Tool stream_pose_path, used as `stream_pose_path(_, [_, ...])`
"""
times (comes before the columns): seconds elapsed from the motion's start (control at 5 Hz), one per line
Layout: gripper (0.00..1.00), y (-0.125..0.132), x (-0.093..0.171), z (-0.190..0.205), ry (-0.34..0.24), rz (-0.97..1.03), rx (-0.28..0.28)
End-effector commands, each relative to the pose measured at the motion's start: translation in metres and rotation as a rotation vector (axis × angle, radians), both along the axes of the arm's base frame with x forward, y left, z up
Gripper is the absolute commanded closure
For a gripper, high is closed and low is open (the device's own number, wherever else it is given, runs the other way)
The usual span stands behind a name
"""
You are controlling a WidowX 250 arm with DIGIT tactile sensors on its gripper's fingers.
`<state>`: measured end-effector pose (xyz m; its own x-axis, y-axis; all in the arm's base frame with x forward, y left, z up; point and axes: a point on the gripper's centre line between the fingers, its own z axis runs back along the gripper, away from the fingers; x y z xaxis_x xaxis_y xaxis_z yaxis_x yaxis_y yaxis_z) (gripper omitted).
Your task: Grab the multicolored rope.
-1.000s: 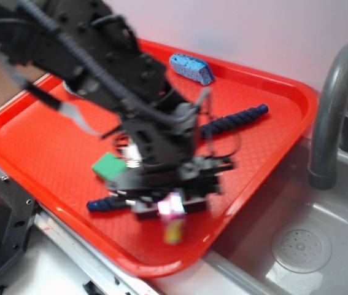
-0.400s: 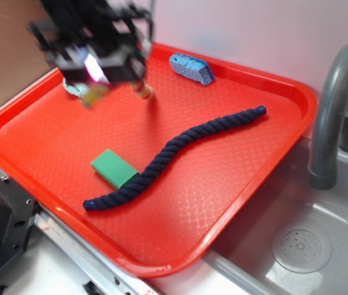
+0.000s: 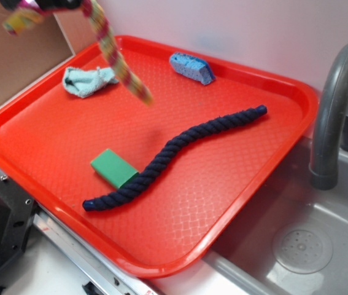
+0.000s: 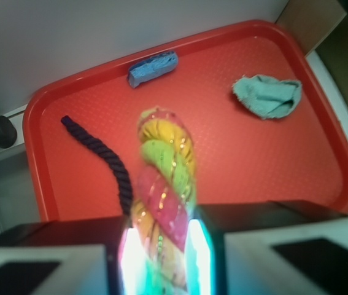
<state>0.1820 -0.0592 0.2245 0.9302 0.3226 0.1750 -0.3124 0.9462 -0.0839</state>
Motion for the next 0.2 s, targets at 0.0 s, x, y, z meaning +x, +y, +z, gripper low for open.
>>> stream_pose_path(0.0, [1.0,0.0044,0.0226,0.0151,-0.023,-0.103,-0.056])
